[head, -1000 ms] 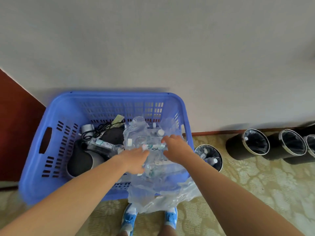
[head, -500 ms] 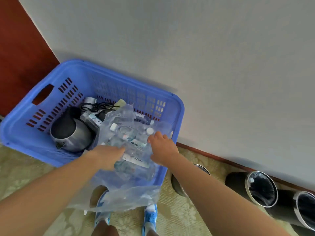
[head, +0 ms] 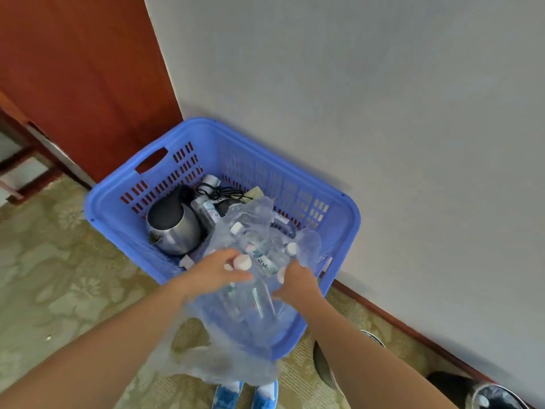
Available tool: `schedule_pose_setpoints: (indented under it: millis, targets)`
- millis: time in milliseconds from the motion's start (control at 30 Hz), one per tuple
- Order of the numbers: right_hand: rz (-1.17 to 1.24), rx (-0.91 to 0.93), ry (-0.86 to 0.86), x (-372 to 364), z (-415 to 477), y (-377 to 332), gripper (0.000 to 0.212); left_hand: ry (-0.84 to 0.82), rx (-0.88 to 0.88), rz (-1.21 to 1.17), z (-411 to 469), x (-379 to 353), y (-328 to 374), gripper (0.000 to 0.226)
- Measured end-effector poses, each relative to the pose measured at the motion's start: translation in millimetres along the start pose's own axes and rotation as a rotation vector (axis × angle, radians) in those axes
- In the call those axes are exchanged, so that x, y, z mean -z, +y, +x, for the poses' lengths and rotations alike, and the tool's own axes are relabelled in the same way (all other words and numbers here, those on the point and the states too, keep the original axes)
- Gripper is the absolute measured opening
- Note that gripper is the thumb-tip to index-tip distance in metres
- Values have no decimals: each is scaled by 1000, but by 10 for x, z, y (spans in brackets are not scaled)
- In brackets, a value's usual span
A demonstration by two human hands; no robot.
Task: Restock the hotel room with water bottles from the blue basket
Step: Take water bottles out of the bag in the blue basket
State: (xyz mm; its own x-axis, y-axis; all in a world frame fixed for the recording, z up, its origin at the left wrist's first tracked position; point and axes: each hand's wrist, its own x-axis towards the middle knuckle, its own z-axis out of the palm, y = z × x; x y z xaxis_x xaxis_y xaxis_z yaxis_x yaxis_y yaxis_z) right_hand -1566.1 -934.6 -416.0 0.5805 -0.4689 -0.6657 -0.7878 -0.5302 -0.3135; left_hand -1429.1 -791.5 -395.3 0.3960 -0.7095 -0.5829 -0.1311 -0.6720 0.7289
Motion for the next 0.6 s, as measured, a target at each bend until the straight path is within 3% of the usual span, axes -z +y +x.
schedule_pose_setpoints:
  millis: [67,133,200,300,400,600]
  targets:
    - [70,-78,-12,-20,62,30,66,-11,134,-252,31,-253,-12,28]
    - [96,-113,4,-101,108,58,71,58,194,-430,80,-557,-15,42]
    - [173,-120,77,-199,136,91,70,205,150,-439,118,-818,-21,66]
    - [259,-87,115,-266,166,130,71,384,135,-406,178,-972,-61,68]
    - [341,-43,145,-255,158,170,56,419,121,-435,188,-920,-97,62]
    - [552,136,225,64,134,-57,60,422,97,-461,40,-381,140,64]
